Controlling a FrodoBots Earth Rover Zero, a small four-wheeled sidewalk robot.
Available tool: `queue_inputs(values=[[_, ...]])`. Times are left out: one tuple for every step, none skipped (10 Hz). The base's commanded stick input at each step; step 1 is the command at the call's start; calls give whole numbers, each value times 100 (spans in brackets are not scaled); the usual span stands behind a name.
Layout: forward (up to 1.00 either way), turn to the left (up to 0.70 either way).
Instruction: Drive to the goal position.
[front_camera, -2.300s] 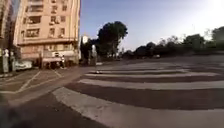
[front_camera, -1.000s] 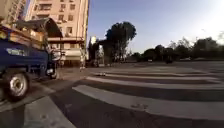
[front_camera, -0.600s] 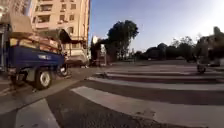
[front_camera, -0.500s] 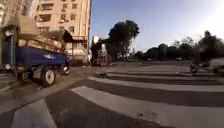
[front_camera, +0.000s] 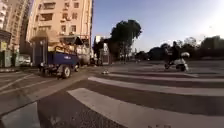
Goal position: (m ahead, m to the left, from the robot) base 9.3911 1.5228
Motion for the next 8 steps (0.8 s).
queue_inputs(values=[[45, 0], [45, 0], [45, 0], [45, 0], [45, 0], [45, 0], [45, 0], [45, 0]])
